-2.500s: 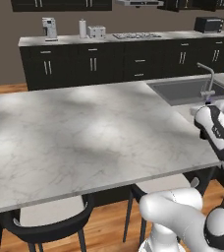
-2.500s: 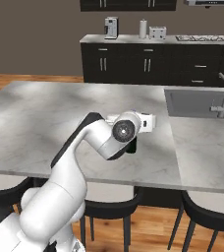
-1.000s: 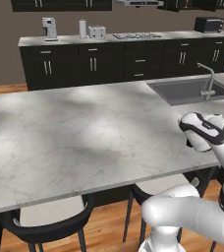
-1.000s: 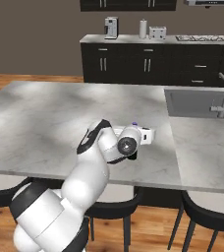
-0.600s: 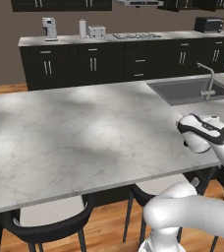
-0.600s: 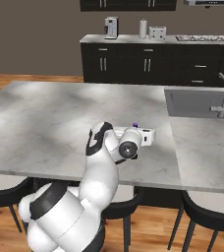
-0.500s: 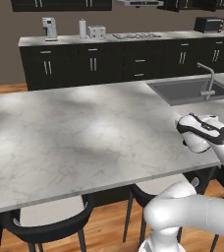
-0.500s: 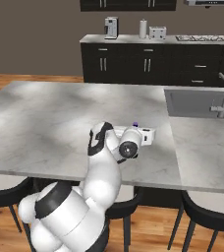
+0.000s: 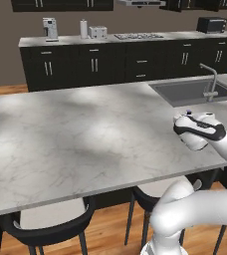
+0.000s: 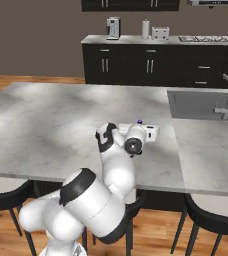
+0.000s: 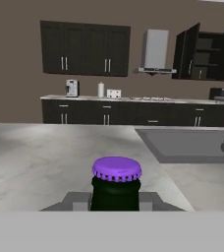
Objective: Get the candle and the beer from the cabinet and move them to the dining counter.
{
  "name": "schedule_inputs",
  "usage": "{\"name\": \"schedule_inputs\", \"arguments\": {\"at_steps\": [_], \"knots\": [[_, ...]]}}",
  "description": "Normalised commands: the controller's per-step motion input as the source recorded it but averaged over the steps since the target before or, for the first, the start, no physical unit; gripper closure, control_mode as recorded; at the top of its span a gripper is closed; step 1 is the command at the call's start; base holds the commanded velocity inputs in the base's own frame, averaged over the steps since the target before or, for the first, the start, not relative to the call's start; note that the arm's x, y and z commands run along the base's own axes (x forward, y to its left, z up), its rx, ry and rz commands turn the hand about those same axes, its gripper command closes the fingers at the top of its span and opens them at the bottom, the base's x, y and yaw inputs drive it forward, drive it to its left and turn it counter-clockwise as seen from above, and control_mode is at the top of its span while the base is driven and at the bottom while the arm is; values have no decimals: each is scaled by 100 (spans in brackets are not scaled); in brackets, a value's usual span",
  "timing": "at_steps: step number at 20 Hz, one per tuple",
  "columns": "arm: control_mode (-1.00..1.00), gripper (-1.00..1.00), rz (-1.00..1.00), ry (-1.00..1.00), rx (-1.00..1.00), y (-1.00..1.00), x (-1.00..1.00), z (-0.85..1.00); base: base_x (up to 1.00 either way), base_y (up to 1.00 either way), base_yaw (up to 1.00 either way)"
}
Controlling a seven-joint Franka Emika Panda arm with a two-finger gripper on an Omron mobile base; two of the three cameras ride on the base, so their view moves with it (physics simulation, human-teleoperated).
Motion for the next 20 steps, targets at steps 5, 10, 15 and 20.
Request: {"name": "schedule_inputs", "arguments": {"at_steps": [5,10,15,20], "knots": [[-100,100,0,0,0,-7,31,-13,0,0,0],[-100,100,0,0,0,-11,13,-24,0,0,0],[-100,100,0,0,0,-8,5,-23,0,0,0],[-100,100,0,0,0,0,0,-20,0,0,0]]}}
